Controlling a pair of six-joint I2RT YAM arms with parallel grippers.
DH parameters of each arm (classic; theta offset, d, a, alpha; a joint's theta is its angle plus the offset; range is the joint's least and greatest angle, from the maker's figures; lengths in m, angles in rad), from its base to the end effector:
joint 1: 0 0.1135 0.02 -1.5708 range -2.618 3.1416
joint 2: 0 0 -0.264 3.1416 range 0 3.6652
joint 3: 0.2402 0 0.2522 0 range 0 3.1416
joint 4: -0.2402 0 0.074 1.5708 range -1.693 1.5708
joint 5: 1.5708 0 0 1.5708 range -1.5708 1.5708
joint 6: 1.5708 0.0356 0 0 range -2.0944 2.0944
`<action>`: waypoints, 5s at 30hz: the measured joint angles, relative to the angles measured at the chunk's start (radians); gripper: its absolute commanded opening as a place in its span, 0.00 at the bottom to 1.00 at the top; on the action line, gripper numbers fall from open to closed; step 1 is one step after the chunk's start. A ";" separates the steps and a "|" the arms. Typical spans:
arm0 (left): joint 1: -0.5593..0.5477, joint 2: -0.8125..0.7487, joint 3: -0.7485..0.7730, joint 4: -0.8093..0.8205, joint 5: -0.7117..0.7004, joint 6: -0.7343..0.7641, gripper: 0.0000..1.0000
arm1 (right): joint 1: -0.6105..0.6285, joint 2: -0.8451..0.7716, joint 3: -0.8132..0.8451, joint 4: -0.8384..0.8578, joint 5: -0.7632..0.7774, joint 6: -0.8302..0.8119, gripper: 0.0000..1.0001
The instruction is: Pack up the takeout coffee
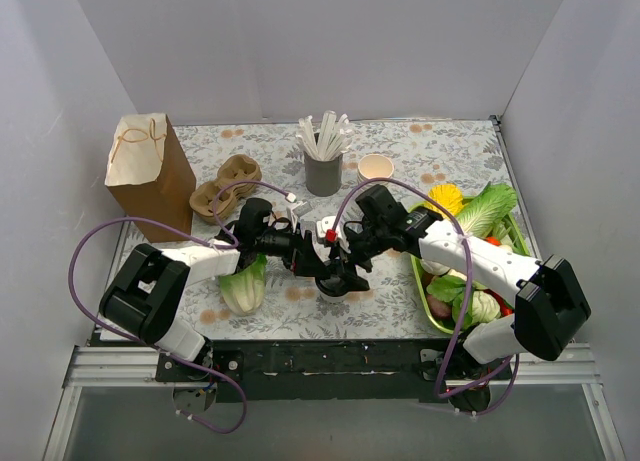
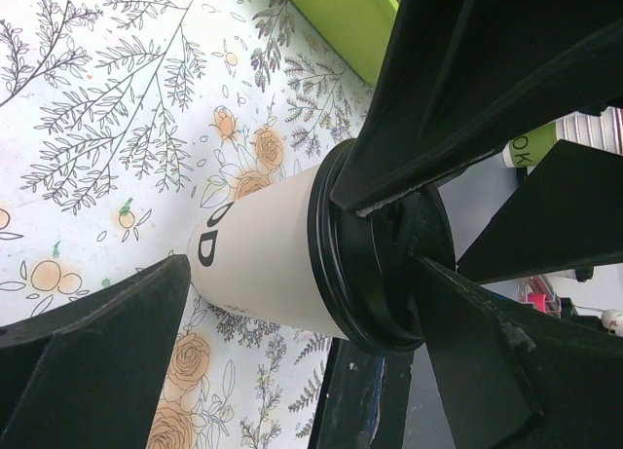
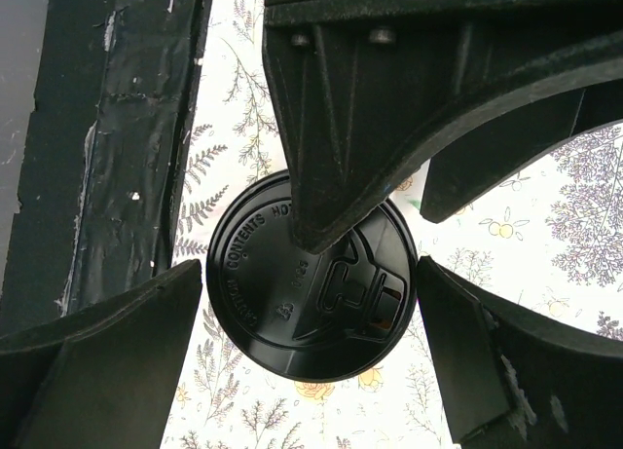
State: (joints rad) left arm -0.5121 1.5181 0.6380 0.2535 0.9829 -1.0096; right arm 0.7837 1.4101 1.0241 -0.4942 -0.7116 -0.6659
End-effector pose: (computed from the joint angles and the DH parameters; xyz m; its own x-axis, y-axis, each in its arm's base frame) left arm 0.2333 -0.1652 0.1716 -0.9996 0.0232 -0.0180 0.0246 0.3248 -0.9455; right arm 0.1901 0.2223 0.2596 0.0829 -0.5779 -0.8119 -0.9894 -0.1452 0.0023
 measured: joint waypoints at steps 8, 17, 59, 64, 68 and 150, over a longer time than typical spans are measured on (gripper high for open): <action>0.000 0.000 -0.005 0.013 0.000 -0.001 0.98 | 0.005 0.005 -0.002 0.019 0.039 0.024 0.98; 0.001 0.000 -0.007 0.018 0.001 -0.001 0.98 | 0.030 0.006 -0.012 0.035 0.069 0.031 0.98; 0.058 -0.013 0.077 -0.059 -0.018 -0.101 0.98 | 0.036 -0.062 -0.019 0.050 0.081 0.116 0.98; 0.058 -0.046 0.038 -0.074 -0.015 -0.114 0.98 | 0.027 -0.120 -0.048 0.100 0.111 0.201 0.98; 0.058 -0.047 0.008 -0.074 -0.002 -0.122 0.98 | 0.000 -0.130 -0.061 0.109 0.114 0.230 0.98; 0.259 -0.128 0.316 -0.308 -0.042 0.037 0.98 | -0.175 0.113 0.019 0.121 -0.072 0.010 0.62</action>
State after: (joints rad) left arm -0.2531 1.3899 0.9543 -0.0547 0.9413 -0.9726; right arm 0.6086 1.5234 1.0431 -0.3729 -0.7834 -0.6563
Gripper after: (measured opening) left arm 0.982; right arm 0.894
